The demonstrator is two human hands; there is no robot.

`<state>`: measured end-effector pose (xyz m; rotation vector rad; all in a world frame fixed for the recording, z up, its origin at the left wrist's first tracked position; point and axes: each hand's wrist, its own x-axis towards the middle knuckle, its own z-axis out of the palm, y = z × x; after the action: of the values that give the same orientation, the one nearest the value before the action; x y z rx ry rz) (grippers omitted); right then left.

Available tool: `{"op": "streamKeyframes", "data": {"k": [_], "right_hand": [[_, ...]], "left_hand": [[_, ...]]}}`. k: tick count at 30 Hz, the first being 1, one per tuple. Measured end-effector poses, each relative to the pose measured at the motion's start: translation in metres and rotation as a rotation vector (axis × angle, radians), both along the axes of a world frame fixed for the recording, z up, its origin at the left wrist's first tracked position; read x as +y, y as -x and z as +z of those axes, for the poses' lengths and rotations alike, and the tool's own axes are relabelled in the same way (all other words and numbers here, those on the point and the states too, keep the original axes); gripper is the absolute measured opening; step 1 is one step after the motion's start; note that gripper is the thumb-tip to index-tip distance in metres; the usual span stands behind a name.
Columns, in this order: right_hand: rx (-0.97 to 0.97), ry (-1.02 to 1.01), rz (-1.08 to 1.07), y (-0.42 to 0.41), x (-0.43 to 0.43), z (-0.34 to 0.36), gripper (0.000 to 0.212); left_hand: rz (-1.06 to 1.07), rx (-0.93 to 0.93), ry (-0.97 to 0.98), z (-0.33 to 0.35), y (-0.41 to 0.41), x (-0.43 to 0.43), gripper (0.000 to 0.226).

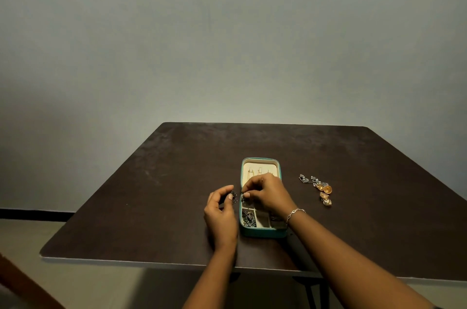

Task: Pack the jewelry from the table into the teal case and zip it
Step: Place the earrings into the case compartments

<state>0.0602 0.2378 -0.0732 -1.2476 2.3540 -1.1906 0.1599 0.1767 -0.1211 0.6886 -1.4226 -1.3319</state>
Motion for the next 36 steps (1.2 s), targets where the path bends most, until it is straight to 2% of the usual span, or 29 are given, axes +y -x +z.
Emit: {"op": "streamKeyframes", "data": {"k": [5,7,12,20,24,26,28,31,36], "right_hand": [[-0.099,-0.017,-0.039,0.001,0.001,-0.004,0.012],[-0.091,-0.028,-0.045,0.001,-0.001,-0.004,0.007],[0.003,-0.124,-0.057,0.004,-0.003,-0.004,0.007],[0.272,-0.279,-0.039,0.008,-0.010,-0.008,0.011],[0.330,-0.215,-0.049,0.007,-0.008,-0.011,0.010],[0.256,-0.100,-0.056,0.006,-0.006,-0.004,0.009],[0.150,0.005,0.025,0.006,-0.005,0.006,0.011],[0.117,-0.001,0.206,0.000,-0.005,0.017,0.017],[0.186,0.001,0.191,-0.005,-0.008,0.017,0.012]], "left_hand": [[0.002,-0.014,-0.013,-0.001,0.000,0.001,0.037],[0.007,-0.020,-0.011,-0.001,0.000,-0.001,0.037],[0.008,-0.035,-0.012,-0.003,0.001,-0.001,0.038],[-0.005,-0.012,-0.017,-0.003,0.000,-0.001,0.033],[-0.014,0.011,-0.046,-0.002,0.000,0.000,0.029],[-0.032,0.038,-0.065,0.000,0.000,-0.001,0.031],[-0.053,0.060,-0.067,0.001,0.000,-0.001,0.033],[-0.076,0.089,-0.065,0.002,0.000,0.000,0.037],[-0.091,0.082,-0.073,0.000,0.002,0.002,0.047]]}}
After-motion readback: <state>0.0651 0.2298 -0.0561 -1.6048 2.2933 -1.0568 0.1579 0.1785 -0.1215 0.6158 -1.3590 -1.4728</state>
